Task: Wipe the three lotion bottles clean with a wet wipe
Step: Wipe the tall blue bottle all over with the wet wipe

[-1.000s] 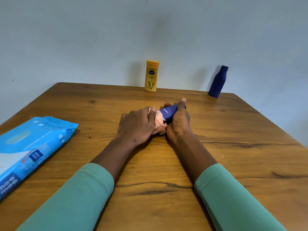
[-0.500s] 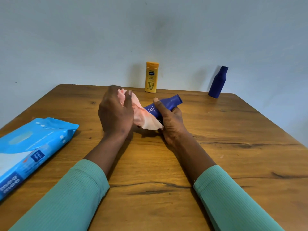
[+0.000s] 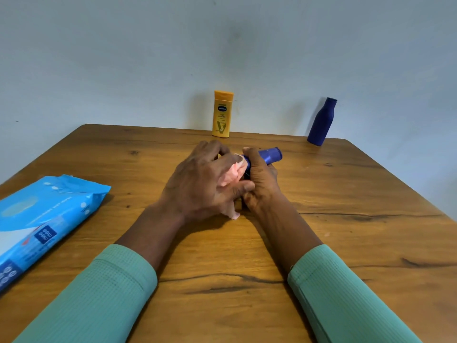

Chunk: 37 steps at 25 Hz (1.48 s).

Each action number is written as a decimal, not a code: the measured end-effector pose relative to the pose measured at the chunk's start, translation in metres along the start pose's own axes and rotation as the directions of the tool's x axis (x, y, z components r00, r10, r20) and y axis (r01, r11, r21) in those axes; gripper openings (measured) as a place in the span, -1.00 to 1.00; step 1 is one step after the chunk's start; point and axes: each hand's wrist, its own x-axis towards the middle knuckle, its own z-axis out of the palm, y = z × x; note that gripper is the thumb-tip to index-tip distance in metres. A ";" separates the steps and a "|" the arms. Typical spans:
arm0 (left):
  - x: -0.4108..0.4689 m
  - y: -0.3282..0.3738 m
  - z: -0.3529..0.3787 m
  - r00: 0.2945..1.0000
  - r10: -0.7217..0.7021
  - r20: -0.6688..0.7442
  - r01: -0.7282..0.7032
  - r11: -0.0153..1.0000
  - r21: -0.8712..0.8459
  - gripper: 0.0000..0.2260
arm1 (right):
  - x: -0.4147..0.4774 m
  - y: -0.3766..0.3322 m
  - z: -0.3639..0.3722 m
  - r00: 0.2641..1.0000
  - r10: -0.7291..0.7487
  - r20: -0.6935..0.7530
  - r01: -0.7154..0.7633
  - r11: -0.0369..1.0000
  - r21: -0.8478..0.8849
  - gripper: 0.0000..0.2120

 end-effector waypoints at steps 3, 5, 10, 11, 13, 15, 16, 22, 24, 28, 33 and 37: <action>-0.006 -0.003 -0.005 1.000 0.001 -0.008 -0.001 0.999 -0.046 -0.55 | 0.002 0.001 0.001 1.000 -0.009 0.020 0.009 1.000 -0.020 -0.56; -0.004 -0.003 -0.004 0.947 -0.207 -0.245 0.147 0.959 -0.244 -0.67 | 0.004 0.000 0.001 0.999 -0.039 0.011 0.039 0.998 -0.047 -0.53; 0.003 -0.007 -0.006 0.737 -0.445 -0.508 0.296 0.889 -0.349 -0.71 | 0.004 0.005 0.001 0.995 -0.089 0.049 0.096 0.979 -0.179 -0.61; 0.001 -0.007 -0.002 0.822 -0.377 -0.427 0.268 0.917 -0.295 -0.70 | 0.003 0.007 0.001 0.994 -0.090 0.061 0.101 0.974 -0.201 -0.65; -0.002 -0.004 0.002 0.943 -0.257 -0.213 0.200 0.946 -0.255 -0.67 | 0.002 0.009 0.000 0.994 -0.092 0.064 0.104 0.971 -0.214 -0.66; -0.002 -0.003 0.004 0.966 -0.238 -0.101 0.202 0.938 -0.281 -0.58 | 0.003 0.007 0.000 0.993 -0.103 0.052 0.112 0.973 -0.202 -0.63; -0.003 -0.003 0.004 0.956 -0.280 -0.083 0.239 0.914 -0.327 -0.53 | 0.003 0.006 0.000 0.993 -0.107 0.050 0.115 0.975 -0.189 -0.60; -0.004 -0.014 0.011 0.797 -0.603 0.032 0.530 0.673 -0.517 -0.65 | 0.003 0.007 0.000 0.989 -0.119 0.083 0.131 0.981 -0.145 -0.55; -0.006 -0.010 0.011 0.814 -0.580 0.004 0.491 0.685 -0.538 -0.73 | 0.005 0.008 -0.001 0.982 -0.162 0.097 0.174 0.975 -0.140 -0.64; -0.005 -0.008 0.013 0.835 -0.542 0.099 0.446 0.559 -0.699 -0.81 | 0.010 0.010 0.000 0.947 -0.304 0.100 0.319 0.921 -0.223 -0.66; -0.013 -0.013 0.010 0.853 -0.487 0.188 0.445 0.490 -0.750 -0.85 | 0.008 0.009 0.000 0.950 -0.296 0.101 0.312 0.920 -0.236 -0.59; -0.018 -0.012 0.012 0.884 -0.442 0.154 0.410 0.573 -0.709 -0.81 | 0.007 0.008 -0.001 0.946 -0.297 0.129 0.321 0.915 -0.243 -0.72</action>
